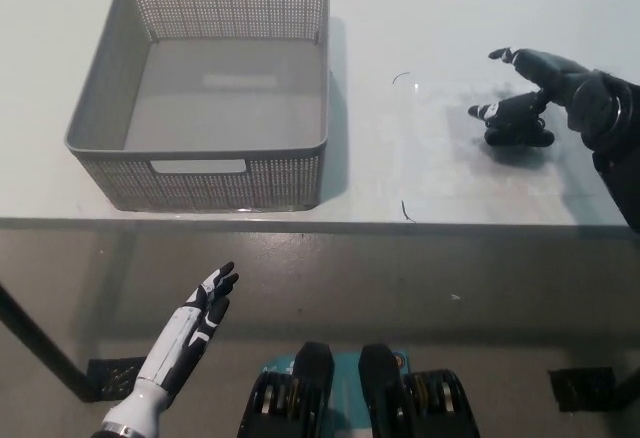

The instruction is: Use the right hand to pick up a webcam and put it into a container on the left side

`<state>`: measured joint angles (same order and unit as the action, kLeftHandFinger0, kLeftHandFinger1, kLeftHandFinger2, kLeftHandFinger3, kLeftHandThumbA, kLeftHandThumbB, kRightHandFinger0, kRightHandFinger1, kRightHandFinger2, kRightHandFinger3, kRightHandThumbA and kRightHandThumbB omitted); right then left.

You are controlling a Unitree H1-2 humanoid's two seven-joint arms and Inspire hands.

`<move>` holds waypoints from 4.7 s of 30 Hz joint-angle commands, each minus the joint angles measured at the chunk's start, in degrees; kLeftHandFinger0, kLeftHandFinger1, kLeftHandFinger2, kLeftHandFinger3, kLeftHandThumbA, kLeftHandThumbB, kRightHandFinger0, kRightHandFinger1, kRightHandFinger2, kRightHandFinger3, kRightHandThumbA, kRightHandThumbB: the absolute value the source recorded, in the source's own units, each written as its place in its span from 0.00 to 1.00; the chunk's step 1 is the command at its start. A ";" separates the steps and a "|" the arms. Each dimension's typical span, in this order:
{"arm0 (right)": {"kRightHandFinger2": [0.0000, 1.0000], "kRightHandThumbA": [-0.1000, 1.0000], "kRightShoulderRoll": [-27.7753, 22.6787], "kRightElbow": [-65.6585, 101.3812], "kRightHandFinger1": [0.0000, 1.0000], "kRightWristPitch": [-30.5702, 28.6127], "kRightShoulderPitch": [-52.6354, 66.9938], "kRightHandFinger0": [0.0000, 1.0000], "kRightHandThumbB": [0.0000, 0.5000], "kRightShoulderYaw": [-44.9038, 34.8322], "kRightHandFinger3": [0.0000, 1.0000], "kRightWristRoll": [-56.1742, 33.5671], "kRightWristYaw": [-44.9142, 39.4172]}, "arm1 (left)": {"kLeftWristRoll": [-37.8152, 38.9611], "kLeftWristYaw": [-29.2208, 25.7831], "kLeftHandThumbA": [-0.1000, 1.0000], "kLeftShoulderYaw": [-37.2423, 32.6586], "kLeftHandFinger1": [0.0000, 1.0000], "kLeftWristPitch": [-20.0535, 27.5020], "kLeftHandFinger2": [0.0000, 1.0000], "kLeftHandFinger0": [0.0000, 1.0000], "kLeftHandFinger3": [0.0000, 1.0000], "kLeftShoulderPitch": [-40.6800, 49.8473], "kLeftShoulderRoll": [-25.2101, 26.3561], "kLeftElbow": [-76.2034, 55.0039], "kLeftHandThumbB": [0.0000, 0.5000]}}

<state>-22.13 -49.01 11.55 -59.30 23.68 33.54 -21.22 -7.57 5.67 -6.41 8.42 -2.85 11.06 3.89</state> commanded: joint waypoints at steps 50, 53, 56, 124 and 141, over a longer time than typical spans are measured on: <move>1.00 0.69 2.67 -18.35 1.00 -6.69 -2.97 1.00 1.00 -0.07 1.00 -3.48 4.97 | 0.69 1.43 1.00 0.19 1.00 1.60 1.00 1.00 1.00 -4.06 0.83 -0.89 0.32; 1.00 0.67 2.85 -21.58 1.00 -5.79 -4.57 1.00 1.00 -0.94 1.00 -4.59 2.88 | 0.98 1.45 1.00 0.38 1.00 1.38 1.00 1.00 1.00 -4.46 0.75 -0.81 0.33; 1.00 0.69 2.70 -24.79 1.00 -4.58 -7.30 1.00 0.85 1.85 1.00 -2.67 -3.05 | 1.05 1.46 1.00 0.48 1.00 1.48 1.00 1.00 1.00 -4.71 0.61 -0.73 0.33; 0.77 0.00 24.88 13.07 0.35 -2.06 -15.75 0.00 0.32 -10.99 0.86 -14.68 23.05 | 0.28 3.66 1.00 -1.69 1.00 3.58 1.00 1.00 1.00 -2.70 0.97 -1.25 0.40; 0.62 0.00 34.00 -18.54 0.21 -14.79 -20.43 0.00 0.34 -7.61 0.69 -14.18 31.35 | 0.42 5.01 1.00 -3.46 1.00 3.18 1.00 1.00 1.00 -0.18 0.75 -2.08 0.35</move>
<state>10.27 -64.33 3.64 -74.73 15.30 18.04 5.51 -7.04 9.66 -9.27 9.88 -3.54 11.28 4.06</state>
